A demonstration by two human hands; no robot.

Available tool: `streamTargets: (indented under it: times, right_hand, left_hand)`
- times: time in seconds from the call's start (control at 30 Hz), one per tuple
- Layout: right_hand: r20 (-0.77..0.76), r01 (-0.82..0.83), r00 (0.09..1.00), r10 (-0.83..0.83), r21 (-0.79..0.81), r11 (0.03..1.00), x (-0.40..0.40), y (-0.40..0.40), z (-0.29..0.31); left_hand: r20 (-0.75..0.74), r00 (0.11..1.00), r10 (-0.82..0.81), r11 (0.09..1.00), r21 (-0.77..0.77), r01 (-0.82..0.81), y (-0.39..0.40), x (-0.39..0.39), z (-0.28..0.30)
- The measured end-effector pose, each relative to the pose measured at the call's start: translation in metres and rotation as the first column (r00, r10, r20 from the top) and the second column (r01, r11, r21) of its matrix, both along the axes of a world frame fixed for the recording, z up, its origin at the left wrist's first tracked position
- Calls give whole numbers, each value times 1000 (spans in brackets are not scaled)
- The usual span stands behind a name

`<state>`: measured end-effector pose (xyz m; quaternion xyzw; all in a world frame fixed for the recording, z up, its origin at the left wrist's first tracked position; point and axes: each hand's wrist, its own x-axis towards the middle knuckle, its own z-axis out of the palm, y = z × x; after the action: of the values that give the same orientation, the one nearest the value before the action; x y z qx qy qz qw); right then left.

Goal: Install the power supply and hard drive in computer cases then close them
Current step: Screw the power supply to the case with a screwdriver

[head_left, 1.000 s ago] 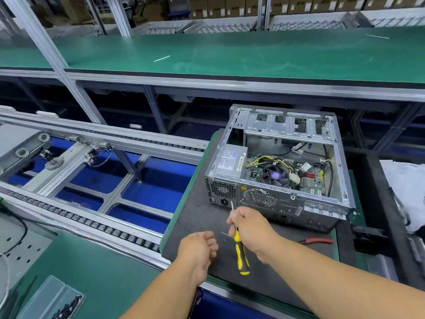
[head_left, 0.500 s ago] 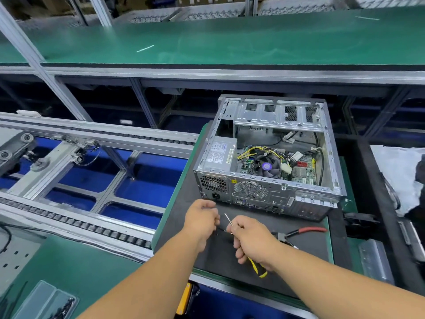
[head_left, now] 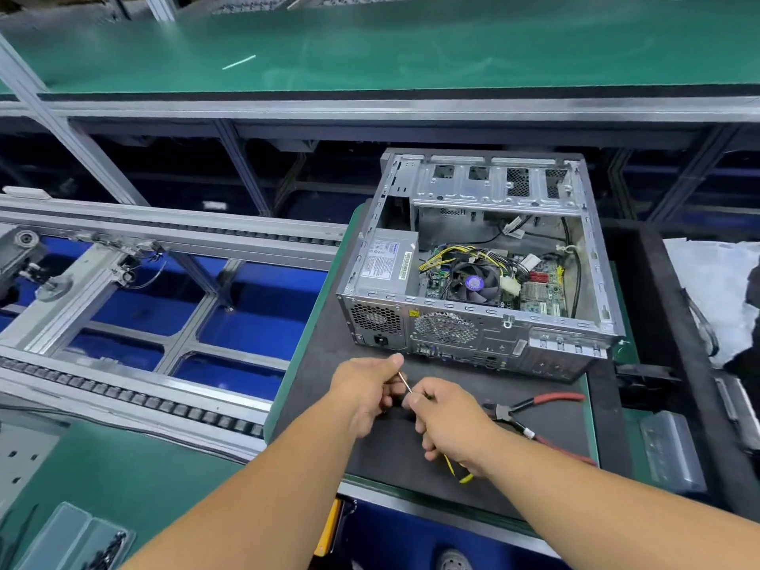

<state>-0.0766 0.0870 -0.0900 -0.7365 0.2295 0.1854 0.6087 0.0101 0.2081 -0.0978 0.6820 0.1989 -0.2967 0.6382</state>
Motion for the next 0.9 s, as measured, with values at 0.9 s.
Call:
streamTargets:
  times: [0.9]
  right_hand:
    - [-192, 267, 954, -232, 180, 947, 33, 18, -12]
  left_hand:
    - [-48, 988, -146, 915, 374, 153, -22, 28, -7]
